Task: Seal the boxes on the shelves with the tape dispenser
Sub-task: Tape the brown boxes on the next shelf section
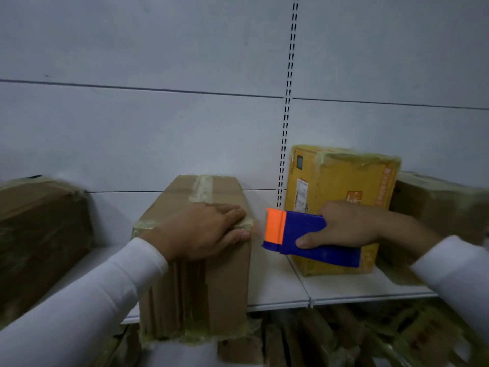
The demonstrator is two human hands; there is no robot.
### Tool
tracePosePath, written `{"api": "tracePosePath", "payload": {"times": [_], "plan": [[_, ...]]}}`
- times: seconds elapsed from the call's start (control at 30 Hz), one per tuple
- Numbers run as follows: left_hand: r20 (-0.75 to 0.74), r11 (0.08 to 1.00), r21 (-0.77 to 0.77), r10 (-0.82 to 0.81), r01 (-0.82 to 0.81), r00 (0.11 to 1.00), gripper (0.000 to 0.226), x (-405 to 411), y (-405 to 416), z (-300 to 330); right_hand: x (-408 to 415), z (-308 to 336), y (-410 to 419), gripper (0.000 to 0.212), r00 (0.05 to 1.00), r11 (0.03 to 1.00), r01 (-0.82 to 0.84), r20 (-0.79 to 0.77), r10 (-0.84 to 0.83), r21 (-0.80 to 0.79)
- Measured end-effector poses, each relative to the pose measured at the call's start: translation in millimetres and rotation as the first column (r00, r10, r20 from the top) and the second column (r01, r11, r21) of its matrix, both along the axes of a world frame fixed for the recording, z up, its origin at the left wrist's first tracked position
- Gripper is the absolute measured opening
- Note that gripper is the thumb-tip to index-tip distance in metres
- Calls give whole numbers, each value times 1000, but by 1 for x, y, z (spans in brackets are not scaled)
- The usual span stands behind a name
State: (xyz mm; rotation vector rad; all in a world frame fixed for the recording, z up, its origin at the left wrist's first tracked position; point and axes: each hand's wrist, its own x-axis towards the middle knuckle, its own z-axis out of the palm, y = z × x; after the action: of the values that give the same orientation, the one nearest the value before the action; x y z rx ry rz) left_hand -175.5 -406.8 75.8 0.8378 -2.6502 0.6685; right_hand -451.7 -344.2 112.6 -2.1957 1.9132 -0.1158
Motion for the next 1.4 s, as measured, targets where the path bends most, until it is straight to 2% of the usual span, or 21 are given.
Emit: {"api": "tracePosePath", "payload": {"times": [0.07,0.13,0.17,0.2,0.3,0.4,0.5,0.67,0.77,0.8,0.87,0.97,1.03,1.13,1.3,1.4], "plan": [[-1,1000,23,12,-12,1000,71,0,0,1,14,-10,-12,59,989,988,-5,-145,-17,-153],[3,999,37,20,-20,1000,68,1,2,1,19,-19,-17,55,925,950,5,-359,-122,-312],[-2,999,35,31,-31,1000,65,2,4,1,16,-26,-18,53,897,943,31,-407,-173,-331],[-11,998,28,54,-54,998,64,1,6,0,10,-36,-17,52,898,949,83,-391,-203,-304],[-102,979,6,201,-202,974,69,-18,11,-5,-6,-61,-14,53,956,954,191,-177,-235,-232],[-226,932,8,355,-363,907,46,-55,10,-12,-7,-62,-10,56,976,926,215,59,-208,-309],[-228,885,-50,441,-462,868,37,-72,5,-17,-4,-53,-7,54,967,920,201,217,-133,-335],[-227,922,-33,370,-386,901,30,-68,10,-14,-1,-52,0,50,958,937,165,277,-78,-307],[-280,970,160,224,-185,934,44,-46,21,-2,-5,-54,2,49,950,943,140,308,-42,-301],[-310,981,138,175,-137,934,55,-34,23,3,-6,-54,2,48,943,943,134,331,-28,-304],[-296,983,-2,176,-185,939,76,-5,26,11,-9,-52,1,48,923,936,132,385,4,-327],[-216,949,27,311,-313,925,91,31,30,4,-8,-49,-2,50,864,921,153,501,51,-359],[-190,929,31,369,-370,910,89,40,33,-10,-5,-49,-2,53,822,917,161,564,80,-365],[-245,923,-7,370,-384,896,84,32,35,-19,1,-46,1,53,783,926,151,613,102,-347],[-222,912,-93,373,-400,901,80,4,25,-21,8,-31,6,56,814,909,170,574,88,-380],[-238,941,-16,326,-339,915,85,8,26,-20,17,-20,18,58,818,891,227,573,44,-392]]}}
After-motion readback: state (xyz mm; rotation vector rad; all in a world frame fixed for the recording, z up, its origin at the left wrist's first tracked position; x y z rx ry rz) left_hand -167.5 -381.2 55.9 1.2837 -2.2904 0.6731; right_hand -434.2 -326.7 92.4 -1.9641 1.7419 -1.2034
